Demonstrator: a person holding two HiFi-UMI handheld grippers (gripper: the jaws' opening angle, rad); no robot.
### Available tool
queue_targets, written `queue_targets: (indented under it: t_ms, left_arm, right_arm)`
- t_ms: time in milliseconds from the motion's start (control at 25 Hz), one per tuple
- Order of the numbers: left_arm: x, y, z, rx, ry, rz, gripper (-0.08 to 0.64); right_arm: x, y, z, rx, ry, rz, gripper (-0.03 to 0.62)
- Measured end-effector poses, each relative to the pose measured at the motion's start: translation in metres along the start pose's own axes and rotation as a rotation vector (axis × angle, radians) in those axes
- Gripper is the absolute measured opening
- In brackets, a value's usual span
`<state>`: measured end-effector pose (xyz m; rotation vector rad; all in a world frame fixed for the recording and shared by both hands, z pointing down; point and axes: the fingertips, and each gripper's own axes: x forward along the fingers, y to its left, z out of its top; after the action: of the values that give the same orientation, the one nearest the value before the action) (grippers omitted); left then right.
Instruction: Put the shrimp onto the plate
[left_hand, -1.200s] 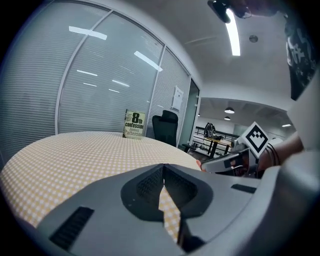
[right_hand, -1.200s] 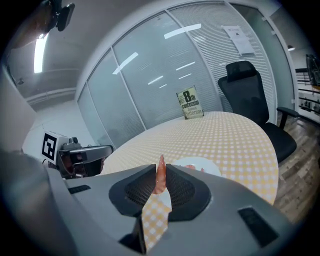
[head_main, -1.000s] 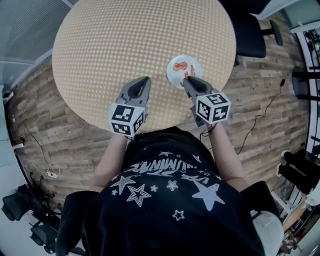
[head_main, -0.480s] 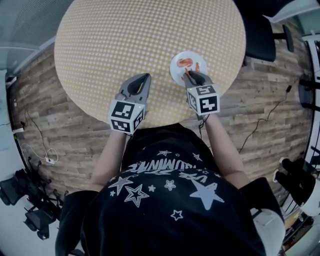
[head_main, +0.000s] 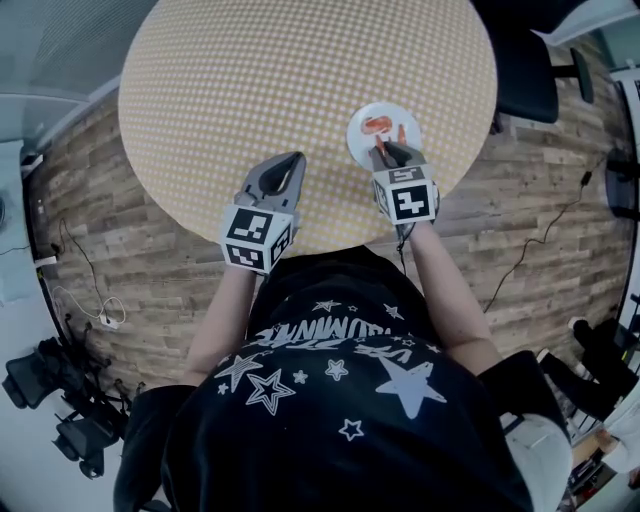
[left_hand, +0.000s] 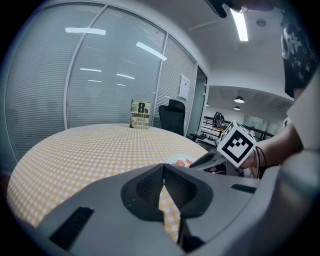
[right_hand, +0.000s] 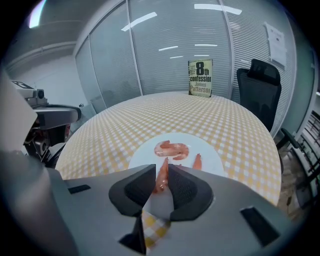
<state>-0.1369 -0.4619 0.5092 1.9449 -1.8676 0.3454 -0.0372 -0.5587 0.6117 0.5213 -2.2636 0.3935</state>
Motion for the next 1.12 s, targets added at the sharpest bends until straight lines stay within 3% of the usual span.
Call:
queue_targets:
  t_ms: [200,480,680,920,1120]
  left_arm:
    - [-0.009,0.002,0.003,0.018,-0.007,0.000,0.008]
    - [-0.029,0.012,0.009,0.019,-0.054,-0.029,0.008]
    - [-0.049,0.011,0.018,0.055,-0.075,-0.098,0.008]
    - [-0.085,0.021,0.028,0.079,-0.135,-0.153,0.008]
    - [-0.125,0.032,0.028,0.102,-0.202,-0.157,0.008]
  right_arm:
    - [-0.003,-0.003,-0.001,0.030,-0.022,-0.023,0.067]
    - [-0.028,-0.011,0.016,0.123,-0.104,-0.120,0.067]
    - [-0.075,-0.013,0.037,0.209,-0.295,-0.229,0.067]
    - [-0.118,0.014,0.048,0.251,-0.446,-0.308,0.055]
    - [-0.140,0.059,0.045,0.237,-0.483,-0.333,0.051]
